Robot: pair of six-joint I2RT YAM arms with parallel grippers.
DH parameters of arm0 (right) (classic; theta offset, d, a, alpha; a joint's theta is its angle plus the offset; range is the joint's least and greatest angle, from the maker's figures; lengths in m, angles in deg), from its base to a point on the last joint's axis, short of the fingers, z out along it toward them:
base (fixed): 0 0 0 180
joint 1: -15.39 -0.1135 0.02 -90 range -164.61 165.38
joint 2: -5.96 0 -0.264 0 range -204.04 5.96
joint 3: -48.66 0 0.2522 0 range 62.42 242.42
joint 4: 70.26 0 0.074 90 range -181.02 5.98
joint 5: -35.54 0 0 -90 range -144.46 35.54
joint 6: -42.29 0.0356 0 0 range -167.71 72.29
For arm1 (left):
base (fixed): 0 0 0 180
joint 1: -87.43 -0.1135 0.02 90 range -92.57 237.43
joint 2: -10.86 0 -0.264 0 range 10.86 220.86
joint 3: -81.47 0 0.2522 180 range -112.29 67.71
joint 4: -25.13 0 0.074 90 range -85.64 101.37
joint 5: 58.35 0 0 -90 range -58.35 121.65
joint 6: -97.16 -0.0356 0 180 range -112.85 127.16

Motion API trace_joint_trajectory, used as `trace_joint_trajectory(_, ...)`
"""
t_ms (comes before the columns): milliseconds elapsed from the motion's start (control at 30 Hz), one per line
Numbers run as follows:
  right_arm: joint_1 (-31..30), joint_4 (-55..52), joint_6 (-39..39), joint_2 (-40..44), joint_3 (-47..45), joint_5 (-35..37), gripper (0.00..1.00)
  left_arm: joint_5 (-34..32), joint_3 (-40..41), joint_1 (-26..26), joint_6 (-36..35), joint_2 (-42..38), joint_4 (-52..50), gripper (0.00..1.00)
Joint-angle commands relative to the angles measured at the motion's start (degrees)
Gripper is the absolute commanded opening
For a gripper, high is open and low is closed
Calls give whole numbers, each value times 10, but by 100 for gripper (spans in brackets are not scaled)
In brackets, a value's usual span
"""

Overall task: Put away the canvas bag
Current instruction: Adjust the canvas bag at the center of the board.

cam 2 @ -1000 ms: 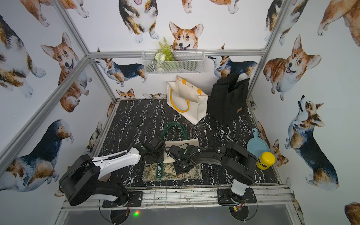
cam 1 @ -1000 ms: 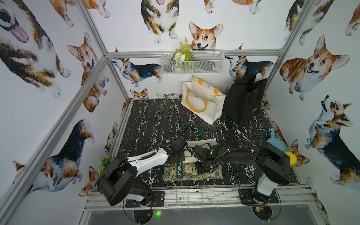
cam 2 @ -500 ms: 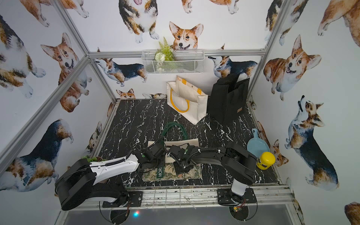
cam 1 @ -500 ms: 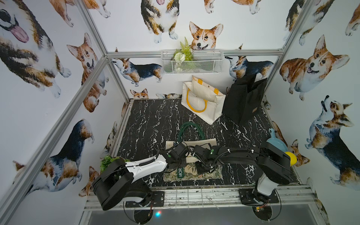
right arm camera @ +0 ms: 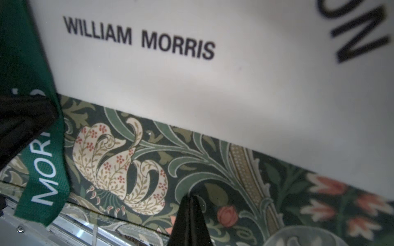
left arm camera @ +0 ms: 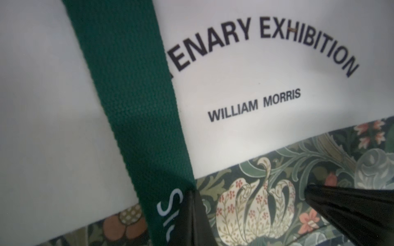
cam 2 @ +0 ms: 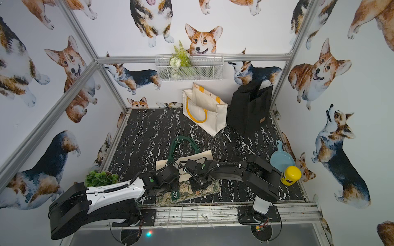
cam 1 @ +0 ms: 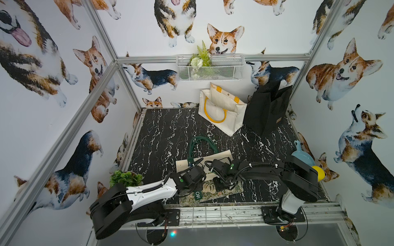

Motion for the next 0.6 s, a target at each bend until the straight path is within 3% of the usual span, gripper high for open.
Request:
trace_joint_trajectory(0, -4, 2, 13, -7, -3, 1, 0, 19, 7, 27, 41, -4, -74, 0)
trace_joint_trajectory(567, -9, 2, 14, -17, 5, 1, 0, 10, 27, 81, 95, -91, -132, 0)
